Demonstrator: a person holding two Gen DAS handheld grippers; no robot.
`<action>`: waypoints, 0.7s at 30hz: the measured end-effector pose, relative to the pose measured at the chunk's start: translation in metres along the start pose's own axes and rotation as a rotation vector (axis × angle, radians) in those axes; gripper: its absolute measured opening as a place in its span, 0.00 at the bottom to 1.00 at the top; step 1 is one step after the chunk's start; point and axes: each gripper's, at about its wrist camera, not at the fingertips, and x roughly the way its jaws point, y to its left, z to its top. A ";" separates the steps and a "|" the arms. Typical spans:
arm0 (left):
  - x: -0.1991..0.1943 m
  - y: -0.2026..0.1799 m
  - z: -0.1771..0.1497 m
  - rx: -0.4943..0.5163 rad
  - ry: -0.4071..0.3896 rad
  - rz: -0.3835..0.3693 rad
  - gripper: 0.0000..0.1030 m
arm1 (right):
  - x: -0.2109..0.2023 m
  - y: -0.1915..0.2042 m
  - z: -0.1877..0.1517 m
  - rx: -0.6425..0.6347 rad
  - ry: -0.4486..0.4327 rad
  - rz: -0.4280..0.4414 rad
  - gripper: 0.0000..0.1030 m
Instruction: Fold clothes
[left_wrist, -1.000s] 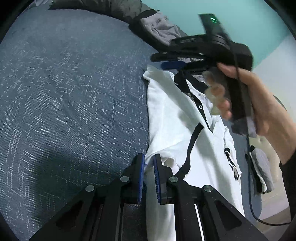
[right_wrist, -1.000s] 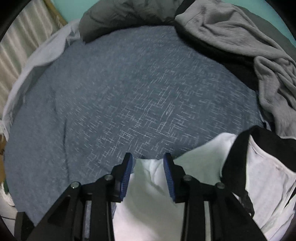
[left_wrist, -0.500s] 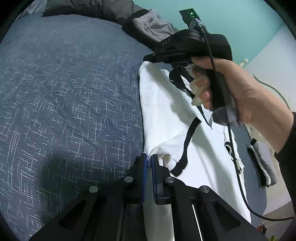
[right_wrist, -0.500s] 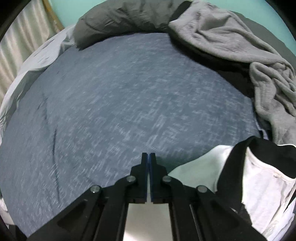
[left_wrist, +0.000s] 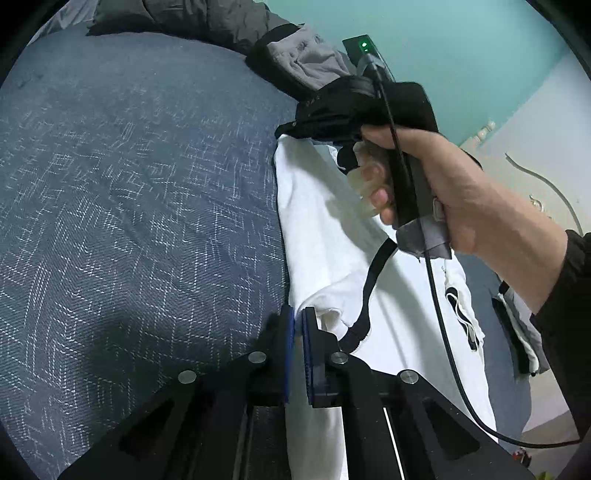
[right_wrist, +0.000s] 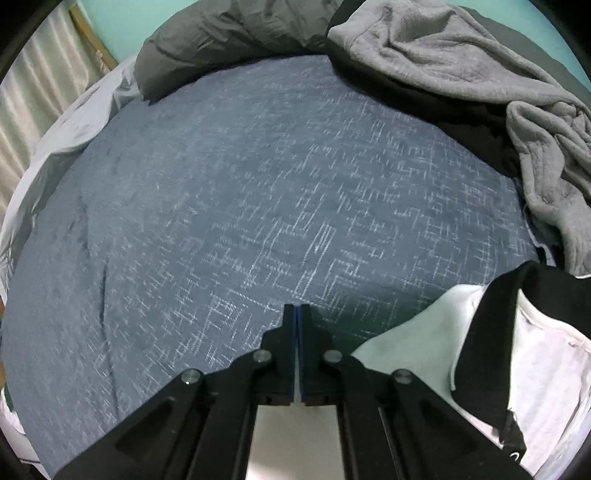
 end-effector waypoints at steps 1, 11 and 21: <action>0.001 -0.001 0.000 -0.002 0.003 0.001 0.05 | -0.003 0.002 0.001 0.003 -0.012 -0.003 0.02; -0.016 0.007 0.005 -0.026 -0.013 -0.009 0.06 | -0.073 -0.019 -0.026 0.033 -0.108 0.054 0.19; -0.011 -0.011 0.011 0.030 -0.026 -0.011 0.06 | -0.112 -0.047 -0.122 0.104 -0.064 0.124 0.19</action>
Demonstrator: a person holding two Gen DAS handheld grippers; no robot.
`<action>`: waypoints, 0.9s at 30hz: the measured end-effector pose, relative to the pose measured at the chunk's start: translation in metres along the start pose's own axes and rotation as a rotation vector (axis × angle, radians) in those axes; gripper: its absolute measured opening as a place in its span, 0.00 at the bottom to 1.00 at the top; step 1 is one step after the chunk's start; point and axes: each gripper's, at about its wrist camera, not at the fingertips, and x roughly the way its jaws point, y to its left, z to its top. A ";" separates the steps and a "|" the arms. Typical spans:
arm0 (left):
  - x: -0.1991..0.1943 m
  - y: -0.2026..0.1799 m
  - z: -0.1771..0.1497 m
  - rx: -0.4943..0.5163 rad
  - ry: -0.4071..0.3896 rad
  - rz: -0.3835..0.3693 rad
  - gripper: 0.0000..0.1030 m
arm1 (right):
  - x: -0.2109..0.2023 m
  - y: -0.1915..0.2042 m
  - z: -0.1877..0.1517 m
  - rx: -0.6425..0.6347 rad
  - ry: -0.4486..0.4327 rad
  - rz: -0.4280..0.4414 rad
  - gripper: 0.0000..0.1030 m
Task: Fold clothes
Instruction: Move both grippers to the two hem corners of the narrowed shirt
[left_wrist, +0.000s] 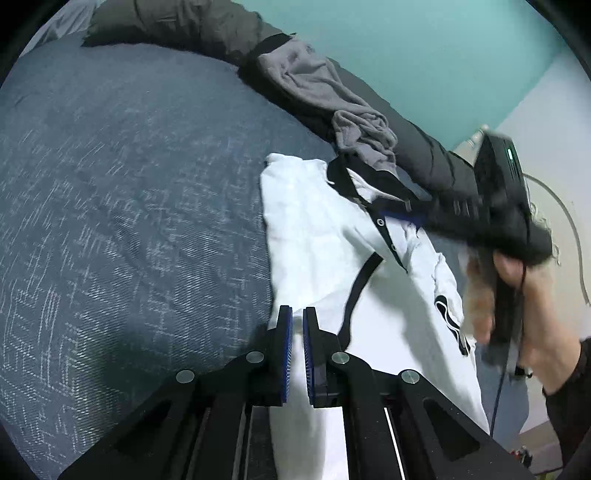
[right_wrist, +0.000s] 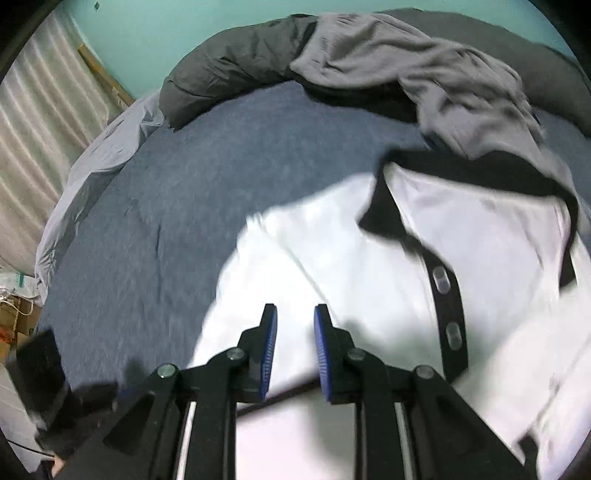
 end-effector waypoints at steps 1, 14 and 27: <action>0.000 -0.001 -0.001 0.003 0.003 0.003 0.06 | -0.008 -0.006 -0.011 0.018 0.002 0.001 0.19; -0.036 -0.016 -0.024 0.025 0.042 0.047 0.06 | -0.129 -0.089 -0.121 0.164 -0.001 -0.086 0.28; -0.104 -0.039 -0.084 0.087 0.170 0.114 0.23 | -0.227 -0.100 -0.230 0.189 0.051 -0.107 0.39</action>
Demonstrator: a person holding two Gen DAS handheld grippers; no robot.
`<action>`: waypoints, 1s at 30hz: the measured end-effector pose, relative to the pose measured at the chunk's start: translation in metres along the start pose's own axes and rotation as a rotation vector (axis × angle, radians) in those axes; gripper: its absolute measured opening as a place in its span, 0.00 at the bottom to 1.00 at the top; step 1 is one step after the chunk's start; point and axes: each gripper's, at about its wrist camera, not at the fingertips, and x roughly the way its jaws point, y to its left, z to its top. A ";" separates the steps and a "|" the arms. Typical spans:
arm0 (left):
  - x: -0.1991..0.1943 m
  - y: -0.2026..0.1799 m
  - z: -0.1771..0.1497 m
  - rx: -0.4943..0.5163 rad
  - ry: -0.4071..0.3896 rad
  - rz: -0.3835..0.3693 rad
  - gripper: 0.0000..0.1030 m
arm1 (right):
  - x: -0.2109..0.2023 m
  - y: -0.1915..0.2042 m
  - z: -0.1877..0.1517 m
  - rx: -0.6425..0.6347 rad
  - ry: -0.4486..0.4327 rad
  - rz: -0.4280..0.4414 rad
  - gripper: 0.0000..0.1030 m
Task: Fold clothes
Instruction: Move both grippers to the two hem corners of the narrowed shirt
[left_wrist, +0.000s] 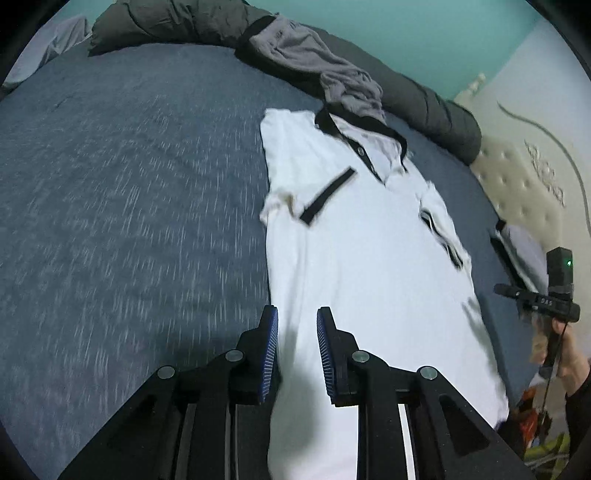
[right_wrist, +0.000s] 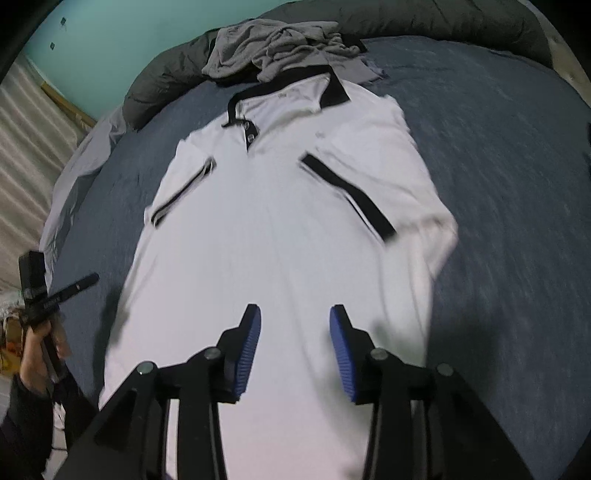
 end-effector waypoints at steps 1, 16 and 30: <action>-0.005 -0.003 -0.007 0.003 0.011 -0.003 0.23 | -0.006 -0.003 -0.010 0.001 0.004 -0.004 0.39; -0.057 -0.034 -0.078 0.063 0.095 0.025 0.40 | -0.063 -0.008 -0.115 -0.049 0.023 -0.092 0.47; -0.073 -0.035 -0.125 0.077 0.157 0.041 0.41 | -0.066 -0.016 -0.168 -0.054 0.091 -0.112 0.49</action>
